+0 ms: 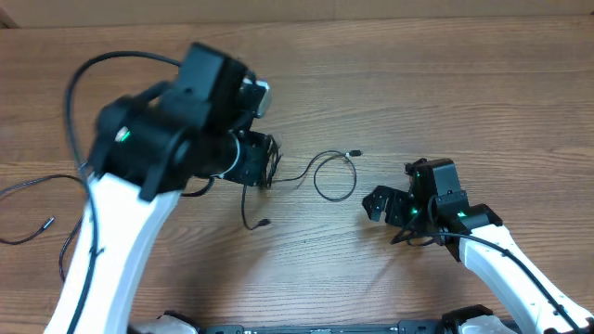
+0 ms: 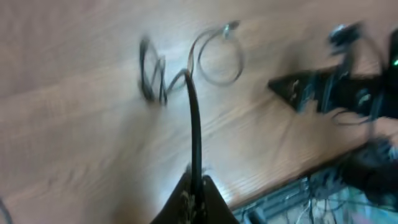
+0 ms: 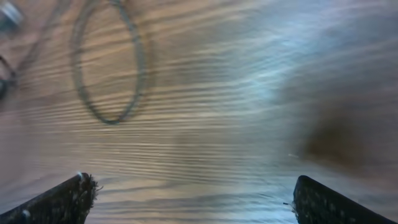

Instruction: Untangle cables

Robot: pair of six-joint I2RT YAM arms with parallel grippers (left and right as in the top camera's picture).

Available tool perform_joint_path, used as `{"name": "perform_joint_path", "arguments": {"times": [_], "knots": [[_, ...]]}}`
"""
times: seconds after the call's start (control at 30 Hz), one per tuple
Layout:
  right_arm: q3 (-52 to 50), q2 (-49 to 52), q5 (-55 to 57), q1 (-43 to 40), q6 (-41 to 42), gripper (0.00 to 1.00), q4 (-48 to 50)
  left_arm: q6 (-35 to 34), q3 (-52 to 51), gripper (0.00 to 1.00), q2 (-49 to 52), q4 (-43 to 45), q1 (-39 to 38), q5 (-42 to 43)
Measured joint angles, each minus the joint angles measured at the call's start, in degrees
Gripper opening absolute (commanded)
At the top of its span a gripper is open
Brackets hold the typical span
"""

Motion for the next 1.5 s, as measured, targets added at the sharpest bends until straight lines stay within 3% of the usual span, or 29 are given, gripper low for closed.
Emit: {"name": "perform_joint_path", "arguments": {"times": [0.13, 0.4, 0.67, 0.93, 1.27, 1.4, 1.5], "knots": [[0.00, 0.00, -7.08, 0.00, -1.27, 0.99, 3.52, 0.02, -0.11, 0.04, -1.27, 9.88, 0.00, 3.98], [0.00, 0.00, -12.26, 0.02, -2.38, 1.00, 3.76, 2.43, -0.81, 0.04, 0.42, 26.32, 0.00, 19.54], [0.00, 0.04, -17.42, 0.02, -1.73, 1.00, 13.70, 3.32, -0.81, 0.04, 0.46, 22.56, 0.00, 23.65], [0.00, 0.04, -20.57, 0.02, 10.01, 1.00, 28.39, 3.48, -0.81, 0.04, 0.46, 20.46, 0.00, 23.74], [0.00, 0.04, -21.03, 0.02, 14.88, 0.98, 26.23, 3.48, -0.87, 0.04, 0.46, 29.16, 0.00, 32.72], [0.00, 0.04, -21.03, 0.59, 15.41, 0.94, 26.21, 3.21, -0.87, 0.04, 0.46, 31.30, 0.00, 37.42], [0.00, 0.04, -20.74, 1.70, 15.69, 0.82, 26.21, 3.19, -0.90, 0.04, 0.46, 32.81, 0.00, 40.76]]}}
